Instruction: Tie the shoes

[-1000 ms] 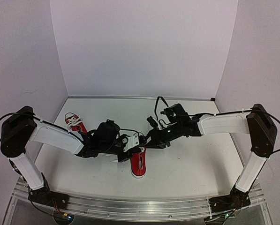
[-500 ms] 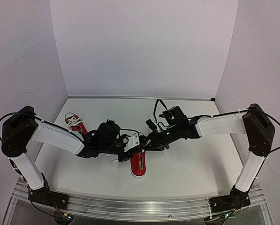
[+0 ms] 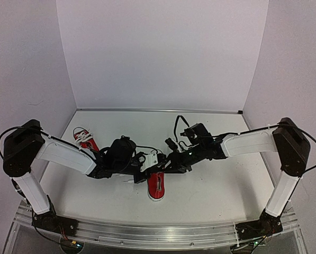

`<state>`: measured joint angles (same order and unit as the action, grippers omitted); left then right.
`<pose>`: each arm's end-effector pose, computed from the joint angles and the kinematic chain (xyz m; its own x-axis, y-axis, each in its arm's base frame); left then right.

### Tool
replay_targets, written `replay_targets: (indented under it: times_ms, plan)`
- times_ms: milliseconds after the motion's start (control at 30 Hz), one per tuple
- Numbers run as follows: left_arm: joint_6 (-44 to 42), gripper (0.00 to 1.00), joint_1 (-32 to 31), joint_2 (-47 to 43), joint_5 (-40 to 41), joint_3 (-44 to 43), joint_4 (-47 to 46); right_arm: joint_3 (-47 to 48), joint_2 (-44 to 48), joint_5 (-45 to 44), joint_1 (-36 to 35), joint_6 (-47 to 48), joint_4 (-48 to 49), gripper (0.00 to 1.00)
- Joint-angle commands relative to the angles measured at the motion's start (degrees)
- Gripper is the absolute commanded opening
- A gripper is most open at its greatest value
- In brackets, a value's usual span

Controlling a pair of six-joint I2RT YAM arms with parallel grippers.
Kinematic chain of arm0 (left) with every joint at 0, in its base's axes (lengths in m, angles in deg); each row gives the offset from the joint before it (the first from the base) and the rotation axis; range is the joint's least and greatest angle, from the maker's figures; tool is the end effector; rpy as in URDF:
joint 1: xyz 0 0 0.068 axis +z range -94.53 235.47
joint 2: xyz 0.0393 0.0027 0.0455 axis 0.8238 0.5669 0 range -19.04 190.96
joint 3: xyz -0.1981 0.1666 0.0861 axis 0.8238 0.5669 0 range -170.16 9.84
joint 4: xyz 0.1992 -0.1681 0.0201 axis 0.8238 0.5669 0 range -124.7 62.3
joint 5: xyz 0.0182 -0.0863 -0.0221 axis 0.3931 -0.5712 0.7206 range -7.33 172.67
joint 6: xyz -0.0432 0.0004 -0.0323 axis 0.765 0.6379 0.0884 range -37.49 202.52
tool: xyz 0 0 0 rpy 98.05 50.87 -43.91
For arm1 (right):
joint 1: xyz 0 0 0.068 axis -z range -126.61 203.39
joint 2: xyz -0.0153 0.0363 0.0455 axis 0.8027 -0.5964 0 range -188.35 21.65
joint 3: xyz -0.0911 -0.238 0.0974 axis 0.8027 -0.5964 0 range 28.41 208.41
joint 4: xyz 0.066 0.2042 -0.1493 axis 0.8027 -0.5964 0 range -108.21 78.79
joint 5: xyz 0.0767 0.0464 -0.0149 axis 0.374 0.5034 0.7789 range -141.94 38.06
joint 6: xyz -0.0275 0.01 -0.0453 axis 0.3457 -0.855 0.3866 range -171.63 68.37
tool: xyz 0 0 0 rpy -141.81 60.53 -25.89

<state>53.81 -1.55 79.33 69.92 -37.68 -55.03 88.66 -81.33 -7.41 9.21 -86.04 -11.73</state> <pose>0.1858 -0.3007 0.1674 0.2002 0.5521 -0.8094 0.9412 0.1212 0.3154 0.2495 0.2773 0.1805 -0.8931 -0.3063 -0.3295 -0.4345 0.3978 0.8080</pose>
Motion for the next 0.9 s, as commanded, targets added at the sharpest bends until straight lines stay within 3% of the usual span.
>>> replay_targets:
  times_ms: [0, 167, 300, 400, 500, 667, 867]
  plan:
    - [0.01, 0.0, -0.2, -0.13, -0.36, -1.11, -3.83, 1.0, -0.01, 2.37, -0.29, 0.56, 3.49, 0.3]
    - [0.43, 0.0, -0.2, -0.53, -0.84, -0.66, -5.15, 0.83, -0.5, 2.99, -0.29, 0.53, 4.59, 0.2]
    - [0.72, 0.0, -0.12, -0.86, -0.28, -0.34, -5.75, 0.62, -0.24, 3.37, -0.29, 0.75, 4.65, 0.02]
    - [0.63, 0.03, -0.05, -1.75, 1.55, -0.28, -4.66, 0.33, 0.03, 2.8, -0.29, 0.7, 4.59, 0.0]
    - [0.44, 0.24, 0.28, -4.58, 4.38, -1.25, 3.2, 0.02, 0.46, 1.6, -0.29, 0.61, 4.49, 0.0]
    - [2.04, 0.42, 5.4, -12.42, 3.89, -2.18, 20.76, -0.04, 0.42, 0.69, -0.3, 0.39, 4.51, 0.0]
    - [0.66, 0.46, 12.07, -13.96, 2.66, -4.4, 36.26, 0.65, 0.84, 0.12, -0.29, -0.05, 4.43, 0.0]
